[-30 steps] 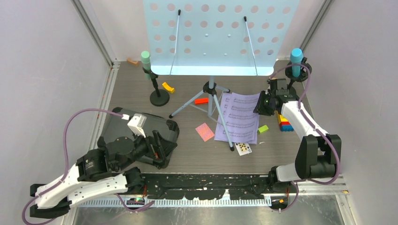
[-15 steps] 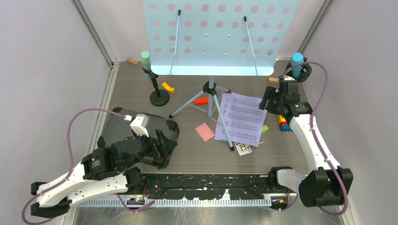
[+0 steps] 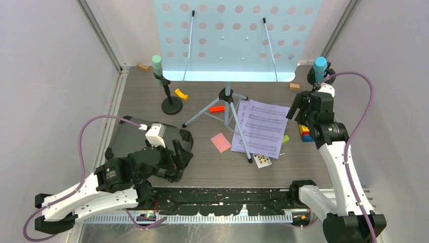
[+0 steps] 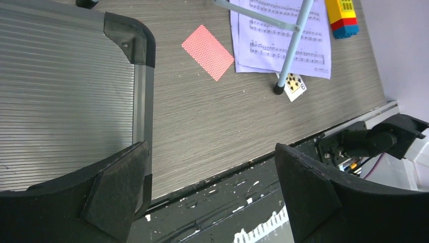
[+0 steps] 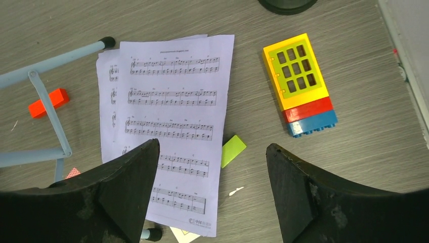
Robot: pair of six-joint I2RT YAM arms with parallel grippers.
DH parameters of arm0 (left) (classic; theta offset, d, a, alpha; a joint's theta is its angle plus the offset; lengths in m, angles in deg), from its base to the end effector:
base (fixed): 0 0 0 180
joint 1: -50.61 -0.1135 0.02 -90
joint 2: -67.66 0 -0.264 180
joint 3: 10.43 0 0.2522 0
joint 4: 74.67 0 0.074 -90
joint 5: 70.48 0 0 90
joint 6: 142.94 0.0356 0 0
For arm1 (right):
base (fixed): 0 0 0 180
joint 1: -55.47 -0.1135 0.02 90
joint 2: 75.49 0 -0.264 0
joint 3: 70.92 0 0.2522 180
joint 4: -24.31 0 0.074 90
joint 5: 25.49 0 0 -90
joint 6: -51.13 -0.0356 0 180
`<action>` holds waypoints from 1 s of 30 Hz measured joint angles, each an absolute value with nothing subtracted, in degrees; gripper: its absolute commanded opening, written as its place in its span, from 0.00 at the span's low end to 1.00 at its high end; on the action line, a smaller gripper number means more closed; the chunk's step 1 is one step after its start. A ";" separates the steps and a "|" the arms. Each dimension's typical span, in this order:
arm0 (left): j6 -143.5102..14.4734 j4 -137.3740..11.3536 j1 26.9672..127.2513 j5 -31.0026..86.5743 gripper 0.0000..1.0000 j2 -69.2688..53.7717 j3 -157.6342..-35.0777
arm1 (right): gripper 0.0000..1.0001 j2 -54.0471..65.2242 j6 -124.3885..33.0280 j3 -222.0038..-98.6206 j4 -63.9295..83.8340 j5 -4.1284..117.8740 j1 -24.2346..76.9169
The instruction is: Pack up the instrument practice props
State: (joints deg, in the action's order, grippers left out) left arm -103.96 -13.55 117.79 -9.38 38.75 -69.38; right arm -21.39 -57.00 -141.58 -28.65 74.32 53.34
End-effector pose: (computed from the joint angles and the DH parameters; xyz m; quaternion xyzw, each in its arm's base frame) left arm 0.0536 -0.0830 0.3131 -0.0030 0.8520 -0.2971 0.4310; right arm 0.1948 0.0012 0.3345 0.1619 0.8753 0.0039 0.4556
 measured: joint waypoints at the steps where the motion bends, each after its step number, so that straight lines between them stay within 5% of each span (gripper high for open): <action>1: -103.99 -13.62 117.79 -9.38 0.98 38.40 -69.09 | 0.83 -21.95 -57.04 -141.58 -28.65 74.82 53.34; 30: -109.32 -26.21 117.79 -7.26 0.98 27.23 -61.00 | 0.83 -34.24 -58.94 -138.87 -28.06 78.23 53.32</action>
